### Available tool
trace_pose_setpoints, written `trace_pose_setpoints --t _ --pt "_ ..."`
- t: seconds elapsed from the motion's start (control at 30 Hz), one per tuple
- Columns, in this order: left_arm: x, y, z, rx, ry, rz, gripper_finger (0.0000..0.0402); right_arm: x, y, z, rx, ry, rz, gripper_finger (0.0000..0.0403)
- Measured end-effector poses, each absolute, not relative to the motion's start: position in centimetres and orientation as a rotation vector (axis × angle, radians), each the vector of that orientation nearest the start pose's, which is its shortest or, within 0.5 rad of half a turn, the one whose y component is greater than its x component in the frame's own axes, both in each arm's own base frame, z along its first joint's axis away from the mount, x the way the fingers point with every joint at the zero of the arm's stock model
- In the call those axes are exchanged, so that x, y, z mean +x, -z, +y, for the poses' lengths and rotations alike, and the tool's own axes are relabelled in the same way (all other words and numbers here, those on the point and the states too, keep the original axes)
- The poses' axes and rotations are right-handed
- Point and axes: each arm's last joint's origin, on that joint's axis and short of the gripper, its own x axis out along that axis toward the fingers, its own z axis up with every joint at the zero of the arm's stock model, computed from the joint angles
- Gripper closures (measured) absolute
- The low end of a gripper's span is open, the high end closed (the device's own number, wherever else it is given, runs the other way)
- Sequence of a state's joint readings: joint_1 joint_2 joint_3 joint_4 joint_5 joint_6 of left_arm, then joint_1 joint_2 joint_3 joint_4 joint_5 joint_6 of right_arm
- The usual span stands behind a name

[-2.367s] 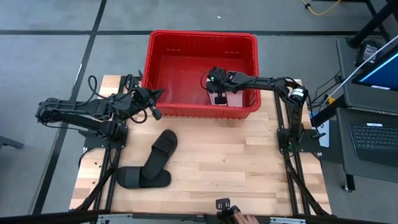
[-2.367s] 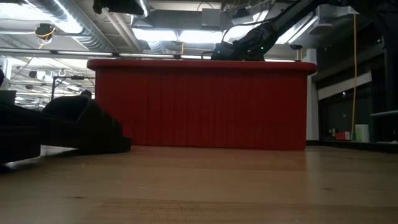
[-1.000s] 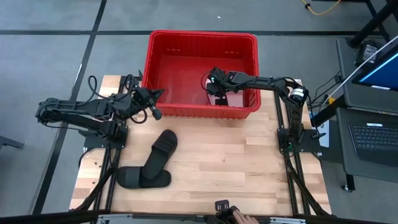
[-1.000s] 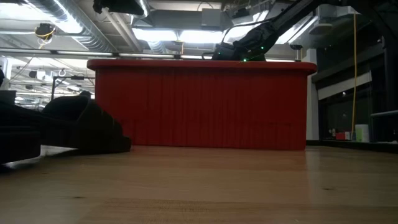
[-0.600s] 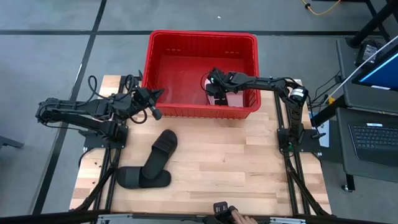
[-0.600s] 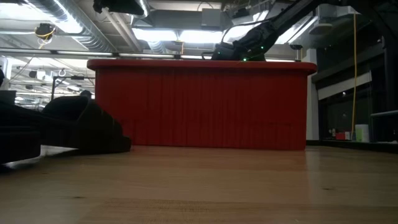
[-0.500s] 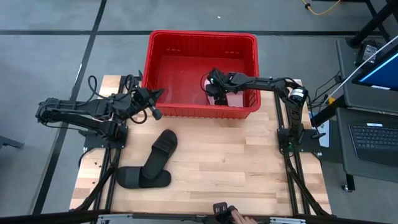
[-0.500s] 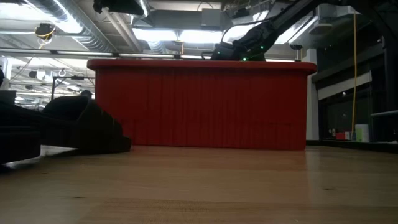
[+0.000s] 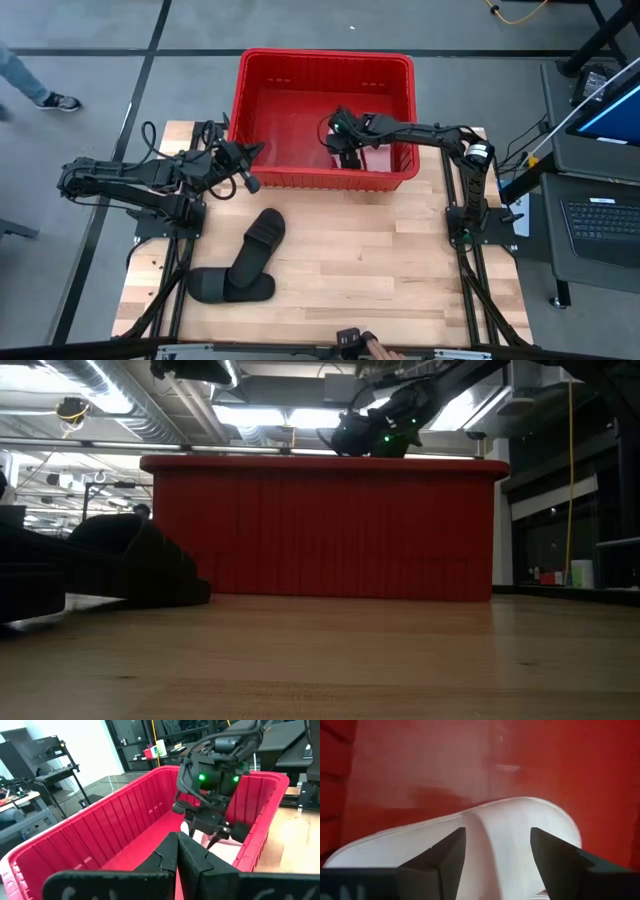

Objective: Pick and place slides into bin
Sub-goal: Put the top black slide into the red container

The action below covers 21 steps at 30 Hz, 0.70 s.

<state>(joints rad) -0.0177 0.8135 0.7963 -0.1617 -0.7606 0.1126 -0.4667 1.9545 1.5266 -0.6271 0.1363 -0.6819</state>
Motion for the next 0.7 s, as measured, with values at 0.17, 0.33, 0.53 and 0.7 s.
trace_pose_setpoints --t 0.17,0.33,0.53,0.7 --pt "17.3 -33.5 1.6 0.196 -0.696 0.218 0.04 37.0 -23.3 -19.1 -0.424 0.163 1.186 0.018" --pt "17.4 -33.5 1.5 0.194 -0.657 0.216 0.04 37.2 -25.5 -19.2 -0.363 0.204 1.179 0.0182" --pt "17.4 -33.5 1.5 0.194 -0.647 0.216 0.04 37.0 -28.3 -19.1 -0.306 0.233 1.183 0.0181" --pt "17.4 -33.5 1.5 0.194 -0.647 0.215 0.04 37.0 -31.3 -18.1 -0.239 0.27 1.176 0.0212"
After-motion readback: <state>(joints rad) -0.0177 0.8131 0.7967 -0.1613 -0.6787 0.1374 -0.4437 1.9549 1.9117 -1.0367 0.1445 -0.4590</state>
